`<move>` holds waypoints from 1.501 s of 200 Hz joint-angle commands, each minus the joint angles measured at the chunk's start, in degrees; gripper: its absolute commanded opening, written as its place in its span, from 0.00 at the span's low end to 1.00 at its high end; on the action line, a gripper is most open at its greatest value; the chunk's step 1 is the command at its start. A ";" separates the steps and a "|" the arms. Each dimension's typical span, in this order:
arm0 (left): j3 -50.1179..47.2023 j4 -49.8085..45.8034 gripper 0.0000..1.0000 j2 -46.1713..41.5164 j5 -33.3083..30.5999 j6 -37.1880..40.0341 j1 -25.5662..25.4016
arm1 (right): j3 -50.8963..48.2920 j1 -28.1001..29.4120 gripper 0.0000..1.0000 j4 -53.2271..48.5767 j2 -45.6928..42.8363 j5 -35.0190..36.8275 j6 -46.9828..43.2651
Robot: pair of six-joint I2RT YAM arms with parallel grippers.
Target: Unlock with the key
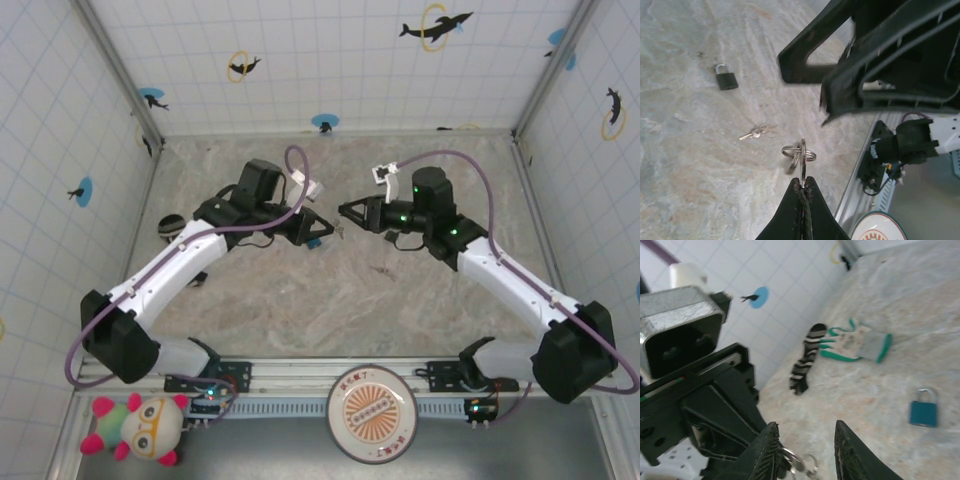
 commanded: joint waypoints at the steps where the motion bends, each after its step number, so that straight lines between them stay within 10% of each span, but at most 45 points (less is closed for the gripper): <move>1: 1.42 -0.64 0.00 -1.48 4.18 2.41 0.07 | -1.29 1.26 0.39 7.40 0.68 -6.06 1.97; 84: 0.19 0.75 0.00 -2.98 5.17 2.45 0.06 | 1.68 1.05 0.34 -3.61 1.29 -9.06 -4.74; 190: 0.19 0.77 0.00 -3.63 3.31 2.40 0.15 | 3.34 0.03 0.00 -7.77 0.27 -12.21 -7.27; 214: -2.80 3.53 0.27 -5.26 2.75 0.33 1.13 | 3.26 -0.72 0.00 -7.11 -0.30 -9.31 -6.12; 300: -21.33 34.68 0.46 -16.98 -4.25 -26.33 7.77 | -4.26 -1.21 0.00 15.09 -3.08 4.33 10.42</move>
